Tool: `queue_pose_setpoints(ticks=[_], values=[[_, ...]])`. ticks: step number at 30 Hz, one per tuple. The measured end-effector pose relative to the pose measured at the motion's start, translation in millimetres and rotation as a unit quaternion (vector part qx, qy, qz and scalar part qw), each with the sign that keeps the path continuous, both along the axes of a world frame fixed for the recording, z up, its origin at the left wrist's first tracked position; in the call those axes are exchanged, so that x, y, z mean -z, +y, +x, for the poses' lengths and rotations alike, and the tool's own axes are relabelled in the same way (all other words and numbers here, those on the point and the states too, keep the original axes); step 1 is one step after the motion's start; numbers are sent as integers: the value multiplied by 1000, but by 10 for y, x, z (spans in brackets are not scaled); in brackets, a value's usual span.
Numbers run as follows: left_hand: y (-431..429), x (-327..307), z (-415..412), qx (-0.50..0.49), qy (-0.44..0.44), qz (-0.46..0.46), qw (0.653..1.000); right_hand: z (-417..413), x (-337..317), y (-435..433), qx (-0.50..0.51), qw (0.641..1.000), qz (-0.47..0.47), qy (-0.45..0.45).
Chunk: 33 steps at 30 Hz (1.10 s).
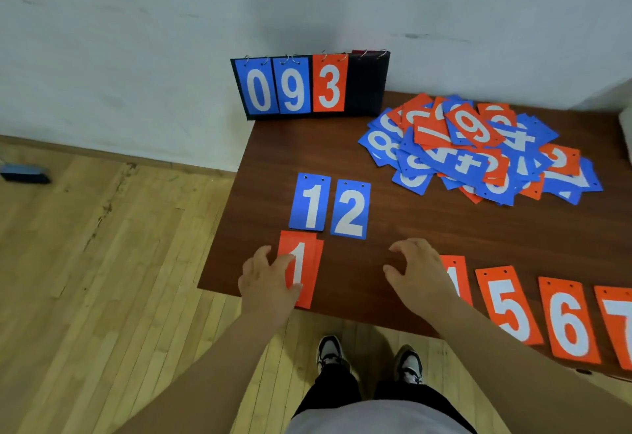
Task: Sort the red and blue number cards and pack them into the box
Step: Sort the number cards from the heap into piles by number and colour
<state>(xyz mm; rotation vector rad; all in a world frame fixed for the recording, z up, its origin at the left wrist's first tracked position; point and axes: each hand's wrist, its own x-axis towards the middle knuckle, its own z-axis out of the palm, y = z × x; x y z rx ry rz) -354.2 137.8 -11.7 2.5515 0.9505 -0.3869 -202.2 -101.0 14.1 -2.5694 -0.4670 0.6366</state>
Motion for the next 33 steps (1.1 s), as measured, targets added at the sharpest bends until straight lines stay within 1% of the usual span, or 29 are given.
queue_pose_setpoints(ticks=[4,7,11,16,23,29,33], values=[[42,-74,163,47,-41,-2,998,80,-128,40,47,999,-6,-5],[55,-137,421,94,-65,11,993,206,-217,-14,75,996,-38,-28],[-49,-258,814,128,-81,18,988,405,-323,-226,103,991,-60,-60],[-253,-268,1330,161,-96,12,982,743,-394,-594,157,983,-80,-59],[-723,-316,2248,206,-74,-15,976,1492,-374,-1269,229,969,-80,-46],[-1249,-277,3171,252,-74,-35,964,2287,-261,-1850,284,956,-72,-30],[-1636,-190,3805,289,-78,-58,952,2863,-57,-2177,292,954,-61,-5]])
